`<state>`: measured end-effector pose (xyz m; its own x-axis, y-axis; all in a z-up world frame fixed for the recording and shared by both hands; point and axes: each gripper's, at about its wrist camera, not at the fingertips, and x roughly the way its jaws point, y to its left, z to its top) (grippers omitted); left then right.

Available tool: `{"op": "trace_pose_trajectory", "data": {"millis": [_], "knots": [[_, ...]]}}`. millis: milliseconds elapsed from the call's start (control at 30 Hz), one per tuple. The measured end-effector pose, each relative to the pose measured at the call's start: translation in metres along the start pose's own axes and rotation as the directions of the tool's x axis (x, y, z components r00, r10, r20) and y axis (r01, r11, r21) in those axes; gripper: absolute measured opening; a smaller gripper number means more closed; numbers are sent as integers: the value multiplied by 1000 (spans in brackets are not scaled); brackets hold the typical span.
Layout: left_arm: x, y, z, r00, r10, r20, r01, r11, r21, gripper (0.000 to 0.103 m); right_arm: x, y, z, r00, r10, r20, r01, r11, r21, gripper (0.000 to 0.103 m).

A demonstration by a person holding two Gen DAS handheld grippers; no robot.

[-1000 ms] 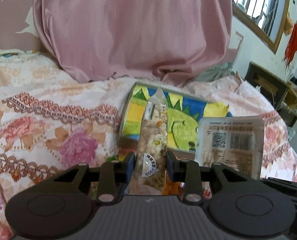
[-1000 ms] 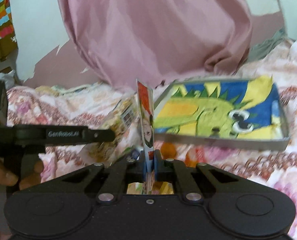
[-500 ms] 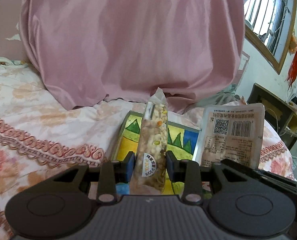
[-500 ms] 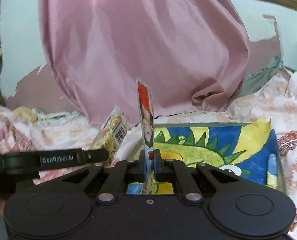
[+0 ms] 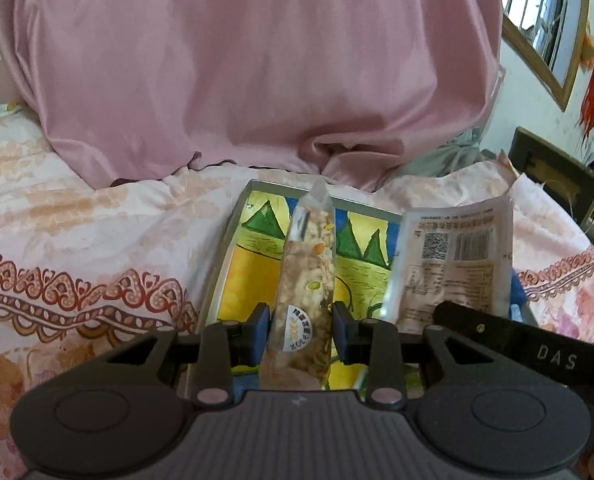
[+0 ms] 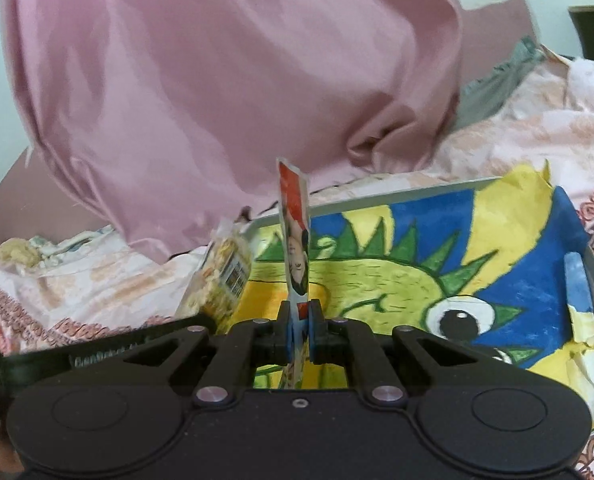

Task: Organize snacks
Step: 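Lower both snacks into the tray and open both tools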

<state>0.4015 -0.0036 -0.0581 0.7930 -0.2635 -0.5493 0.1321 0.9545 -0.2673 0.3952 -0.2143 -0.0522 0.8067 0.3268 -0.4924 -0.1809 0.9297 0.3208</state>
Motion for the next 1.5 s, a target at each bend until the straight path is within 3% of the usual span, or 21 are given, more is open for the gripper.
{"op": "trace_pose_trajectory", "data": {"millis": [300, 433, 500, 567, 700, 967, 1200, 1333, 1500], "knots": [[3, -9, -2, 1000, 14, 11, -14, 998, 55, 34, 7, -16, -5, 994, -106, -41, 105, 994, -8, 14], [0, -10, -1, 1000, 18, 7, -19, 998, 57, 35, 11, -17, -7, 982, -177, -65, 174, 984, -49, 22], [-1, -11, -1, 1000, 25, 4, -25, 998, 59, 35, 11, -17, -9, 976, -204, -74, 200, 978, -60, 30], [-4, -12, -1, 999, 33, 2, -33, 998, 62, 36, 9, -17, -10, 968, -240, -77, 234, 969, -78, 48], [-12, -13, -1, 1000, 29, -2, -29, 998, 58, 50, 1, -15, -9, 958, -281, -60, 273, 955, -117, 76], [-52, -16, -1, 997, 63, 40, -65, 997, 44, 78, -38, -7, -3, 959, -281, 20, 281, 951, -129, 96], [-111, -20, -2, 983, 120, 141, -125, 992, 27, 101, -92, 9, 0, 963, -238, 130, 256, 955, -151, 102], [-149, -24, -12, 968, 154, 198, -158, 987, 2, 102, -129, 18, -4, 961, -201, 191, 231, 961, -153, 102], [-191, -30, -33, 958, 200, 205, -205, 979, 7, 102, -173, 30, -17, 955, -174, 238, 219, 959, -178, 102]]}}
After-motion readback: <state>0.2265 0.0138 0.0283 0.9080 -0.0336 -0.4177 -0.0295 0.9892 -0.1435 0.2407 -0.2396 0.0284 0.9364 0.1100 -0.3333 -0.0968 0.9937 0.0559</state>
